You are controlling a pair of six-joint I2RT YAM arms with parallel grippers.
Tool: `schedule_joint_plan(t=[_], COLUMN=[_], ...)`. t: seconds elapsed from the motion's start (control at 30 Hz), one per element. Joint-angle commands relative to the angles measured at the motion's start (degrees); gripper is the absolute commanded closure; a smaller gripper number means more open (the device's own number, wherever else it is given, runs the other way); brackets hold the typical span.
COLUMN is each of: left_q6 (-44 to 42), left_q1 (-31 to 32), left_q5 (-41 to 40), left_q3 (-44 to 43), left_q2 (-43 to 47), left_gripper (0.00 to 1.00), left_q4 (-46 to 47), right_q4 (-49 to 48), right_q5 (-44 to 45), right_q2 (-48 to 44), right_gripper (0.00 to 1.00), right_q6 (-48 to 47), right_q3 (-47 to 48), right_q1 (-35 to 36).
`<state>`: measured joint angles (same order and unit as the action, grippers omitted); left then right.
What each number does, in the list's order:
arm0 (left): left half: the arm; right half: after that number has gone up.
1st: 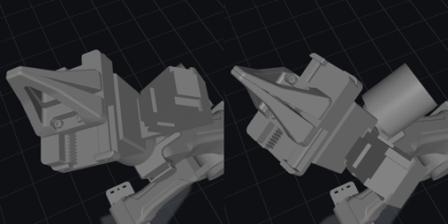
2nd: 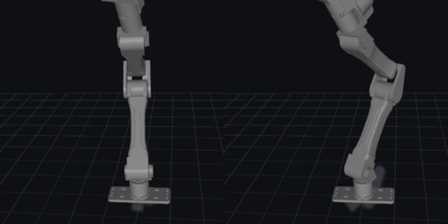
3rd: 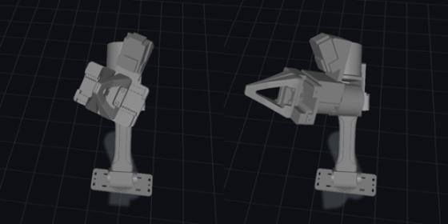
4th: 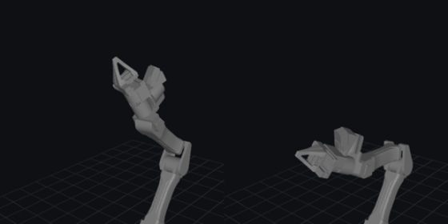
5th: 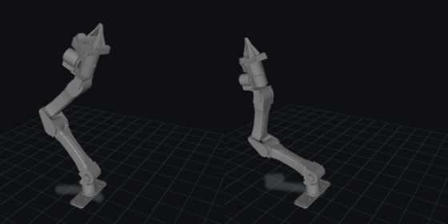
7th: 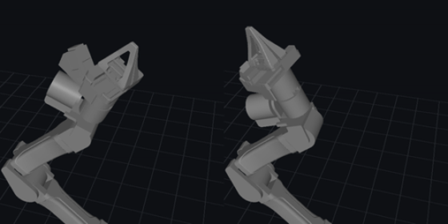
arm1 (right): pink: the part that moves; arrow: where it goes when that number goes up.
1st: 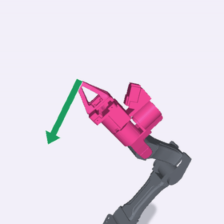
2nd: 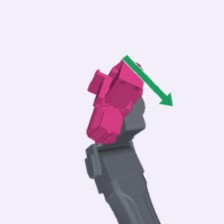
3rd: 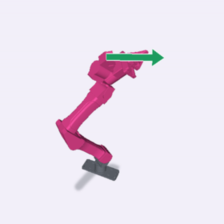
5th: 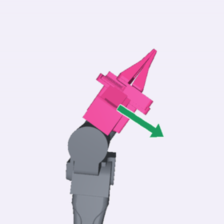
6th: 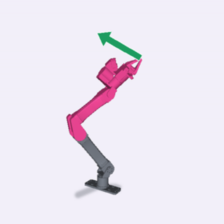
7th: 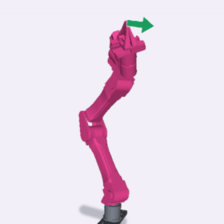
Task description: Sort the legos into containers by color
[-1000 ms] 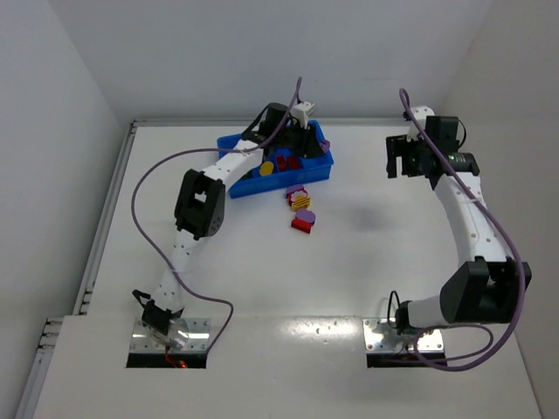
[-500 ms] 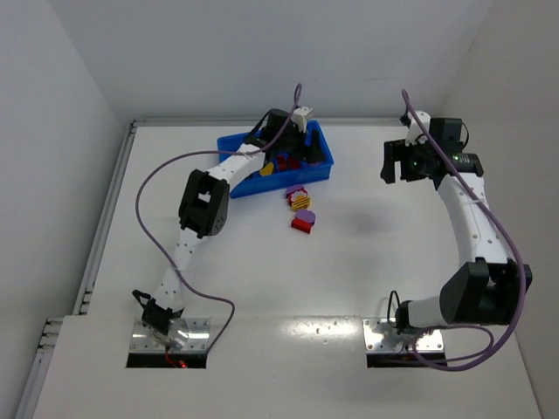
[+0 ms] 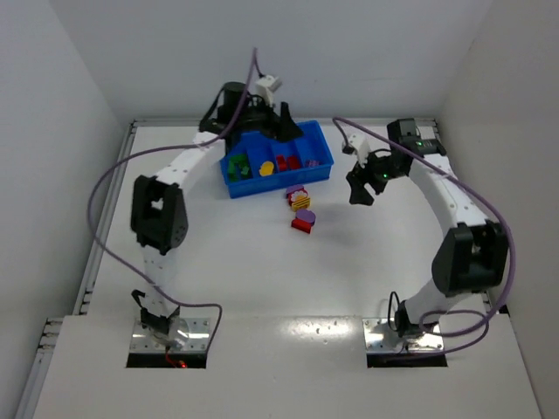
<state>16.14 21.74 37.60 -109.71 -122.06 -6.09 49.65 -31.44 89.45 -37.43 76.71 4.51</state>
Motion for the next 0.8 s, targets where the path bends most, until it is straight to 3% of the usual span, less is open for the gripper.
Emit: schedule_joint_plan(t=[0.0,0.07,0.13,0.23,0.3,0.4,0.67,0.77], left_q6=[-2.57,-9.51,-23.83,-40.94,-45.30,-45.85,-26.18,-21.95], left_q1=[-3.89,-3.89,-3.10,-0.56,1.63,2.26,-1.87,-3.80], left_q5=[1.95,2.47,3.52,6.52,4.59,2.65,4.94,3.45], left_q3=[9.66,14.85,15.58,17.68,17.69,18.74,33.23,34.65], left_q2=[13.31,20.00,22.47,24.41,23.72,23.10,32.13,33.38], left_gripper=[0.14,0.15,0.15,0.15,0.18,0.21,0.21,0.21], left_q4=[0.03,-5.31,-13.47,-34.09,-38.89,-41.20,-14.69,-11.06], right_q4=[6.94,7.66,6.08,2.74,2.12,0.98,3.08,0.55], right_q5=[-4.76,-5.30,-5.30,-3.81,-3.80,-3.80,-0.99,-0.91], right_q2=[7.39,11.18,11.71,11.71,10.40,8.82,7.05,4.08], right_gripper=[0.27,0.28,0.28,0.28,0.28,0.28,0.31,0.31], right_q6=[-12.49,-12.49,-12.49,-10.31,-9.59,-8.01,-10.72,-16.68], right_q3=[8.18,10.47,9.96,6.01,4.77,1.53,-0.51,-5.31], right_q1=[2.60,3.30,3.84,5.24,5.24,5.24,10.07,13.14])
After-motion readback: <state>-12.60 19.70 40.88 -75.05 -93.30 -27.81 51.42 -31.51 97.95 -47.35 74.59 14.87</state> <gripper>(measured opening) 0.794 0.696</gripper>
